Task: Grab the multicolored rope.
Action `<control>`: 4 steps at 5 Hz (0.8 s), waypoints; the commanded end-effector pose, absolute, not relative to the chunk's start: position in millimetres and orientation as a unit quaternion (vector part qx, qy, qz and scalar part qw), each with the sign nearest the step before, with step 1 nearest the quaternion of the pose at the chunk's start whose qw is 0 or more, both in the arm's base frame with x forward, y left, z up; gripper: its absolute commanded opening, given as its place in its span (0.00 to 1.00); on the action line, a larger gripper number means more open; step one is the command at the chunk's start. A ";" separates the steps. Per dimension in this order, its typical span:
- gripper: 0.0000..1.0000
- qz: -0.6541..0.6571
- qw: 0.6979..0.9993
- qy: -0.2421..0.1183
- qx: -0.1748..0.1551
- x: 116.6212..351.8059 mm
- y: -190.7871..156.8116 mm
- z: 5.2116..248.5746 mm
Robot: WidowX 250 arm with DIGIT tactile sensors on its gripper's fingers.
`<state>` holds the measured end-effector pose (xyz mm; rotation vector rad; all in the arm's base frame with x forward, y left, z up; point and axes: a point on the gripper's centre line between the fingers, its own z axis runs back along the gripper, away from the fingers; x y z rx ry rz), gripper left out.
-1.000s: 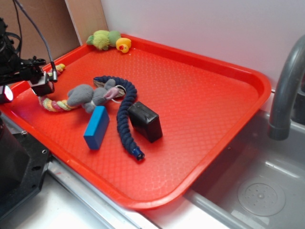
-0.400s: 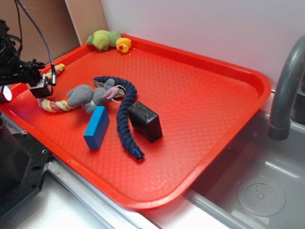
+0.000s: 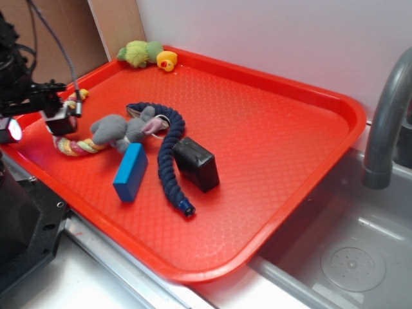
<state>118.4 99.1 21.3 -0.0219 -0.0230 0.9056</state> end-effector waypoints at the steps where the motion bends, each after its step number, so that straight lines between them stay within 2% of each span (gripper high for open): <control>1: 1.00 0.437 0.898 -0.018 -0.053 120.9 82.1 56.3; 3: 1.00 0.453 0.891 0.006 -0.015 121.0 89.9 22.9; 4: 1.00 0.468 0.883 0.012 0.008 131.9 100.8 3.8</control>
